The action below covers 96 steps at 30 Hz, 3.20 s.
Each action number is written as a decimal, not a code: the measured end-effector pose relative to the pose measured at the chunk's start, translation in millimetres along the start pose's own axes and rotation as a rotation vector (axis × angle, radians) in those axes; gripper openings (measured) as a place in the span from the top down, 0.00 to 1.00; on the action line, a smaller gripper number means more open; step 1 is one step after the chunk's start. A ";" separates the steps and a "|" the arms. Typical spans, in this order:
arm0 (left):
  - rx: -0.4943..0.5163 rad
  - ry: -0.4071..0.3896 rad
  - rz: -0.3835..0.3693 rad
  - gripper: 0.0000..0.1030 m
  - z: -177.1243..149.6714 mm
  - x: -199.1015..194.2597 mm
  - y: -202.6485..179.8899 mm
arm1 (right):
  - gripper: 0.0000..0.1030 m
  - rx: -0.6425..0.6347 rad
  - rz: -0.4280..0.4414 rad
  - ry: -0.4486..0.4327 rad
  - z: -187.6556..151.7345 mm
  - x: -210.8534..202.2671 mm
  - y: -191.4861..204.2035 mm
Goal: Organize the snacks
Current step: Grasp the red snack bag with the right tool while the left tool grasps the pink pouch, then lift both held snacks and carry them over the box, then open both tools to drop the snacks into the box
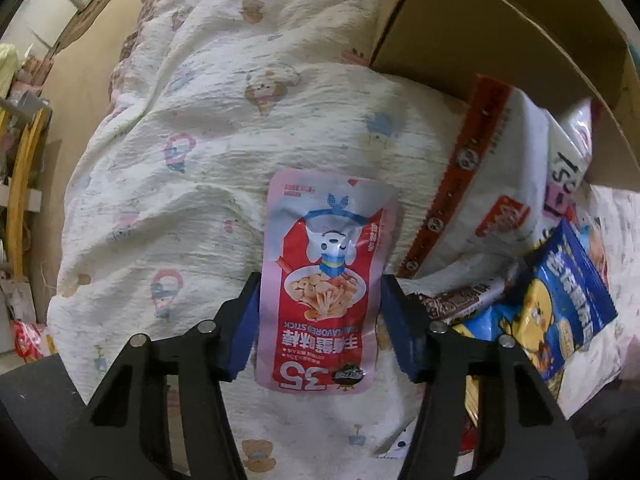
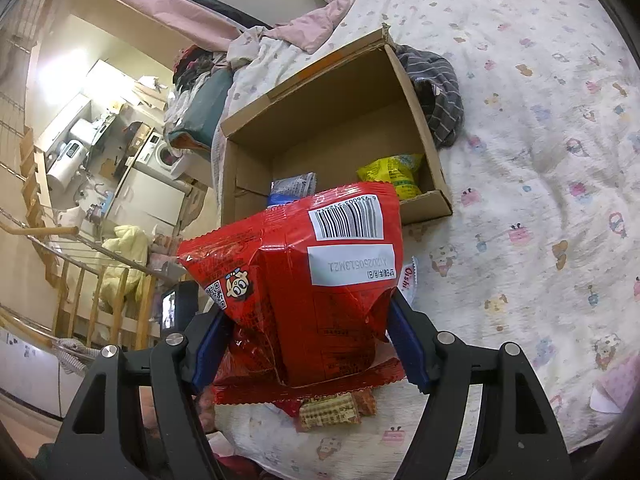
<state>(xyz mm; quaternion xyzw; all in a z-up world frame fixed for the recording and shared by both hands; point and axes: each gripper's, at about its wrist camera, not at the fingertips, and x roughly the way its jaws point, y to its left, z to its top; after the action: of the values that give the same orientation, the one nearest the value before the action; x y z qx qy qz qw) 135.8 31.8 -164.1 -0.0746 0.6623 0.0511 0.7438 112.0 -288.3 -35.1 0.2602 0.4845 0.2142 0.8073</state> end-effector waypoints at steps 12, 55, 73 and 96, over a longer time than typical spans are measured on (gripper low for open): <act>-0.007 -0.060 -0.021 0.53 -23.1 -30.7 12.3 | 0.28 -0.019 -0.035 -0.002 -3.4 -2.0 1.1; 0.190 -0.425 -0.144 0.53 102.2 -150.4 -76.2 | 0.28 -0.047 0.017 -0.082 127.9 38.6 -0.9; 0.218 -0.397 -0.185 0.51 113.6 -106.5 -112.2 | 0.25 -0.064 -0.082 -0.046 128.5 76.2 4.0; 0.268 -0.444 -0.146 0.23 99.7 -117.1 -111.7 | 0.19 -0.052 -0.071 -0.054 129.1 77.8 -1.2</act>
<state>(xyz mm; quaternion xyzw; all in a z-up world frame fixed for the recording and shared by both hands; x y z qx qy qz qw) 239.1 -57.6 -31.9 -0.0098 0.4767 -0.0758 0.8757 261.7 -270.2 -37.0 0.2275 0.4660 0.1907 0.8335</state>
